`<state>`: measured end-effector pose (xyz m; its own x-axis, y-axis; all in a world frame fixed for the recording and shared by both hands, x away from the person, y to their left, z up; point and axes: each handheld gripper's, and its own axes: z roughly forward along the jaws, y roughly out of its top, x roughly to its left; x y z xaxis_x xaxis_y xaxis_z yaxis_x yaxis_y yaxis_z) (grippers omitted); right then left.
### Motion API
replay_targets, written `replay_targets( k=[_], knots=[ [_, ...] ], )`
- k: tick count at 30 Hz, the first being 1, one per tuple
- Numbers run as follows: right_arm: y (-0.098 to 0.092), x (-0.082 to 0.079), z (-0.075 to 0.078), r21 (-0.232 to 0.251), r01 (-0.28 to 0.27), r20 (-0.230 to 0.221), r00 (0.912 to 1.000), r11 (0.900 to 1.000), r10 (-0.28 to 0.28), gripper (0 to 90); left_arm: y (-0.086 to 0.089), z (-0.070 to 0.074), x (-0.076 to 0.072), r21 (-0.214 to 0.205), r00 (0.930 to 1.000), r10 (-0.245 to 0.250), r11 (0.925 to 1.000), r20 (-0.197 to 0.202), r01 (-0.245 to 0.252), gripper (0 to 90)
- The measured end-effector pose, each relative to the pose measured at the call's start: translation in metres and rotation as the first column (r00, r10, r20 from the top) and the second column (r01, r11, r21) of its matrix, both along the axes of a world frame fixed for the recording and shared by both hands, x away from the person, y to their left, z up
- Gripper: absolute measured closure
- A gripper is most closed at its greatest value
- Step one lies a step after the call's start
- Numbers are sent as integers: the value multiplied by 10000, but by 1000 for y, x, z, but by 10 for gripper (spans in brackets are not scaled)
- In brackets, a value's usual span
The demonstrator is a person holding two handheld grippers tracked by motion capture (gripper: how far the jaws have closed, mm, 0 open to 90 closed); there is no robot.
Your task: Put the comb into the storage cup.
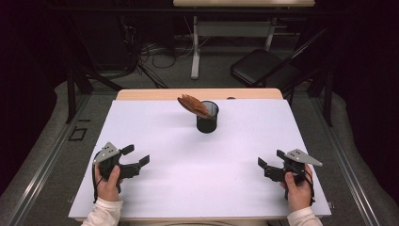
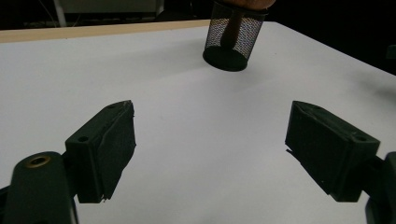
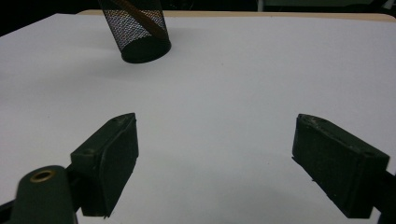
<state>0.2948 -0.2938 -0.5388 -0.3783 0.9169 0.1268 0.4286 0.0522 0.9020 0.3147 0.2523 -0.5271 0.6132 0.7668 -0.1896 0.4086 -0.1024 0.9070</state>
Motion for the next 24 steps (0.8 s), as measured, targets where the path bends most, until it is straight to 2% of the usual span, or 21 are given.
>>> replay_targets(
  k=[24],
  knots=[
    [1,3,-5,-193,4,-293,9996,9998,-9,143,-2,-4,2,59,9999,-51,10000,-100,51,162]
  ],
)
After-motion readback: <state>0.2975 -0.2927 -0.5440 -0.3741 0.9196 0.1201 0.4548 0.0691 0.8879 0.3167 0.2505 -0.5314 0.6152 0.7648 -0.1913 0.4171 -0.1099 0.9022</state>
